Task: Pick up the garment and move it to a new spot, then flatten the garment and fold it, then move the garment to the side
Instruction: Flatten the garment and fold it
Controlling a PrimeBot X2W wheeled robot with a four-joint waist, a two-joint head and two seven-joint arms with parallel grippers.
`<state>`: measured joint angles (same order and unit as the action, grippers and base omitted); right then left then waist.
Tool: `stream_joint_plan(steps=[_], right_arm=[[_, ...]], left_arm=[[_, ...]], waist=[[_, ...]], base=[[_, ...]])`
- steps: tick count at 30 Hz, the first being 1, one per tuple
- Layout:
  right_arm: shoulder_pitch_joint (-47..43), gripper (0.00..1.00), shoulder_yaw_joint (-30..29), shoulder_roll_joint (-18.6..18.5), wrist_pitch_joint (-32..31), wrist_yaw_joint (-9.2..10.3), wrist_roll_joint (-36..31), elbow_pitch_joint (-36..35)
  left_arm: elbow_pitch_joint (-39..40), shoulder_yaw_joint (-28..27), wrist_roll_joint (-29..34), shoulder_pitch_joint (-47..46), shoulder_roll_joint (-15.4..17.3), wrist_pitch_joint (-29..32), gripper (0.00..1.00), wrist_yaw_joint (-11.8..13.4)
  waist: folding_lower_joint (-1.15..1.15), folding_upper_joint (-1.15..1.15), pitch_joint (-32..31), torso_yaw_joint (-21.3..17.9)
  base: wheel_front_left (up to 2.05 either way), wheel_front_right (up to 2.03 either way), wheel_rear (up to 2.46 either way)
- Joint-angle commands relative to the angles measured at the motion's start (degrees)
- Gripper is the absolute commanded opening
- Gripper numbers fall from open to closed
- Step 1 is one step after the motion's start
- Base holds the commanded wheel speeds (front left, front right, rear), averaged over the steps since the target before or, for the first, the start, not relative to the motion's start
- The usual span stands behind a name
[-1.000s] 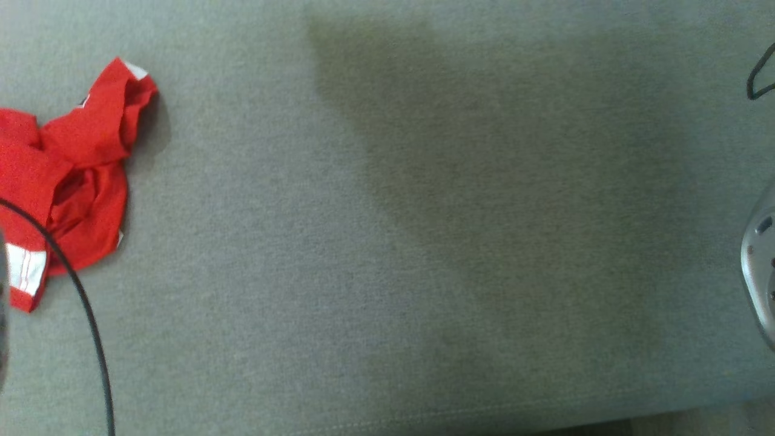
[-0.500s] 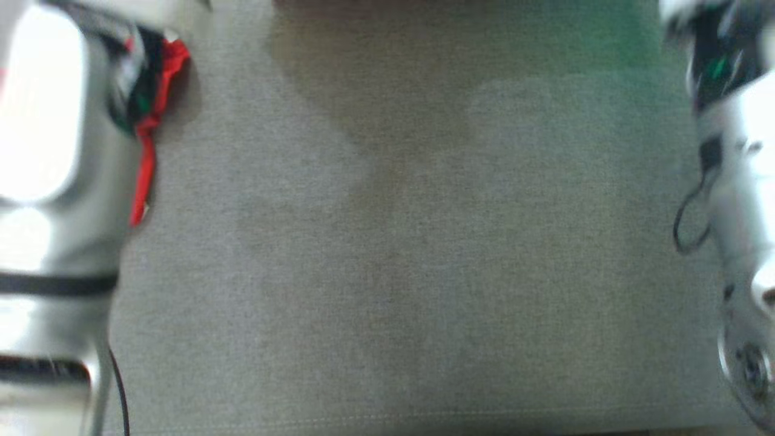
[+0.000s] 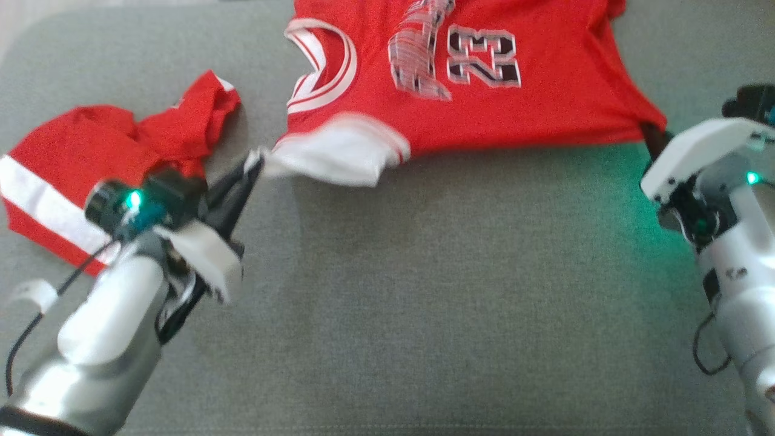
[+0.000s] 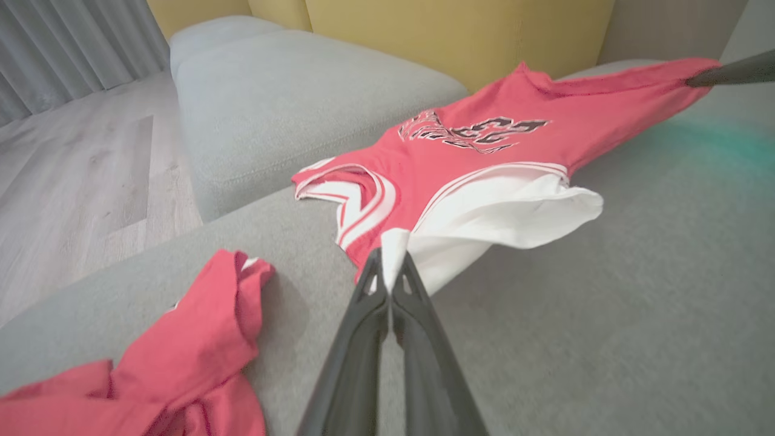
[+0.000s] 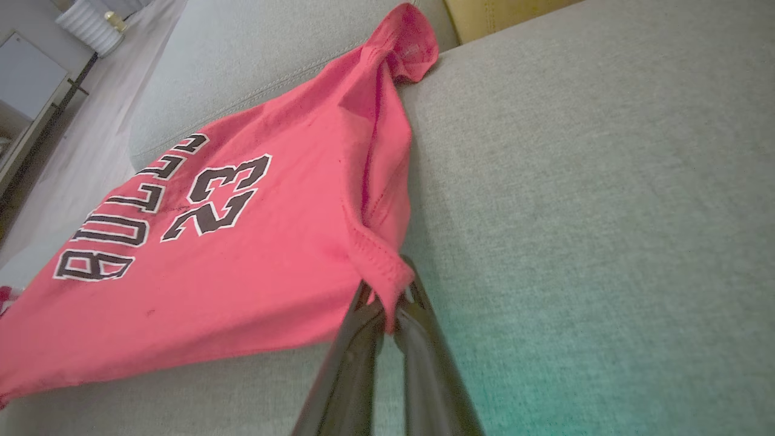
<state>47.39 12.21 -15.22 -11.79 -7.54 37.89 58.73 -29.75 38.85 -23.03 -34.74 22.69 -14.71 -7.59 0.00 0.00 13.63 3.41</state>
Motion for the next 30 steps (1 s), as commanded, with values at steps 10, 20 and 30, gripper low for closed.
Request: stream_joint_plan(steps=[10,20,30], right_arm=[[-7.0,0.00,4.8,-4.3,-5.6,0.05,3.3,-2.5],[-12.5,0.00,11.6,-10.4,-11.9,0.05,2.8,-6.8],[-17.3,0.00,16.1,-15.8,-20.4,0.05,6.6,-13.2]], left_arm=[[4.5,11.1,-10.1,2.8,10.4,1.4,0.00,0.1],[10.9,18.4,-18.0,4.5,14.7,2.6,0.00,0.1],[17.8,24.4,-24.5,5.8,19.6,6.0,0.00,0.1]], waist=[[0.00,0.00,-6.5,1.7],[0.00,0.00,-8.6,1.6],[0.00,0.00,-11.1,1.1]], base=[[0.00,0.00,0.00],[0.00,0.00,0.00],[0.00,0.00,0.00]])
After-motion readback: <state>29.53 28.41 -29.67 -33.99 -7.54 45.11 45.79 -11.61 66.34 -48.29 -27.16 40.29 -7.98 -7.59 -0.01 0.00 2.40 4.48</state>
